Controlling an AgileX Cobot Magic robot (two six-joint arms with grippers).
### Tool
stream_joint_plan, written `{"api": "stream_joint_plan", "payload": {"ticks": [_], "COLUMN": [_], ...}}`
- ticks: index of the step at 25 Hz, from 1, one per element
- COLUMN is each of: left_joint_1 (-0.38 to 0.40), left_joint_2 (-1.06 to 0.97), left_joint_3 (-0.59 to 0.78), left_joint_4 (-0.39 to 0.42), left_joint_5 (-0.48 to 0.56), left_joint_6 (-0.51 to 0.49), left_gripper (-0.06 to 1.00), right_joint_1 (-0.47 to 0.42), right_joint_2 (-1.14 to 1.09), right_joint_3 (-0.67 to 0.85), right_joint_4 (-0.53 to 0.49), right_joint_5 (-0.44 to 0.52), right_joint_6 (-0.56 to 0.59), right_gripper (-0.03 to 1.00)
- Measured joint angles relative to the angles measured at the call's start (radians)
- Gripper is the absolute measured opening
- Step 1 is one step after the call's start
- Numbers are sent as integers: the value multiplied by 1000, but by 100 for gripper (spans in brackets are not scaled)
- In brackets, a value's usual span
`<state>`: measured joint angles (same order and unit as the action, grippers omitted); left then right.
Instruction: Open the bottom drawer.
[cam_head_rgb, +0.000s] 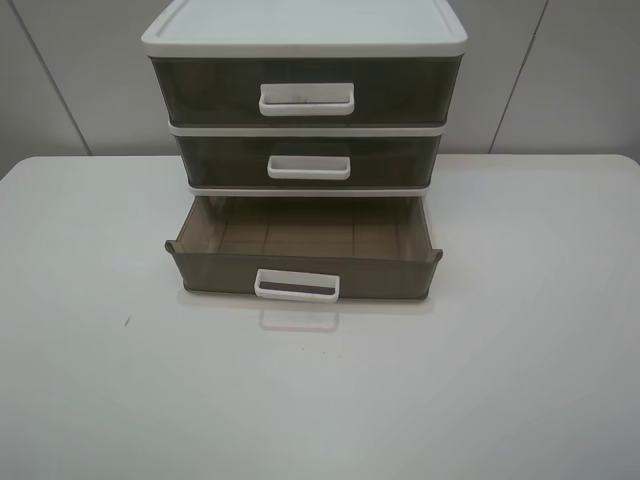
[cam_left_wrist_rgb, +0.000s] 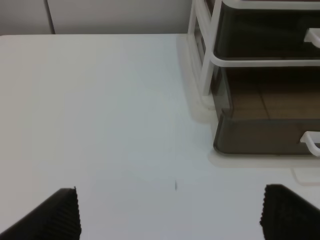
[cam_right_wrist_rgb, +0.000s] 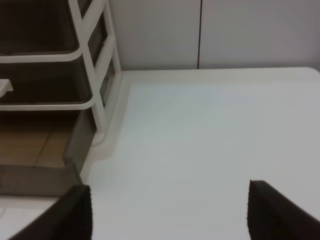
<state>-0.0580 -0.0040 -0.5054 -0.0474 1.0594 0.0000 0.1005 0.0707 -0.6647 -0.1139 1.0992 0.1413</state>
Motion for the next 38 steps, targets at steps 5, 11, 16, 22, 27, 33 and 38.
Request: {"api": "stream_joint_plan", "payload": {"ticks": [5, 11, 16, 22, 27, 33, 38], "left_joint_1": [0, 0, 0, 0, 0, 0, 0], "left_joint_2": [0, 0, 0, 0, 0, 0, 0], "left_joint_3": [0, 0, 0, 0, 0, 0, 0], "left_joint_4": [1, 3, 3, 3, 3, 3, 3], "left_joint_5": [0, 0, 0, 0, 0, 0, 0], "left_joint_6": [0, 0, 0, 0, 0, 0, 0], "left_gripper": [74, 74, 74, 74, 74, 74, 74], "right_joint_1": [0, 0, 0, 0, -46, -119, -120], "right_joint_2": [-75, -75, -75, -75, -75, -75, -75], "right_joint_3": [23, 115, 123, 142, 142, 142, 142], "right_joint_4": [-25, 21, 30, 30, 31, 94, 68], "right_joint_5": [21, 13, -5, -32, -32, -32, -32], "right_joint_6": [-39, -73, -76, -77, -88, -189, -158], "right_gripper": [64, 64, 64, 64, 64, 64, 64]}}
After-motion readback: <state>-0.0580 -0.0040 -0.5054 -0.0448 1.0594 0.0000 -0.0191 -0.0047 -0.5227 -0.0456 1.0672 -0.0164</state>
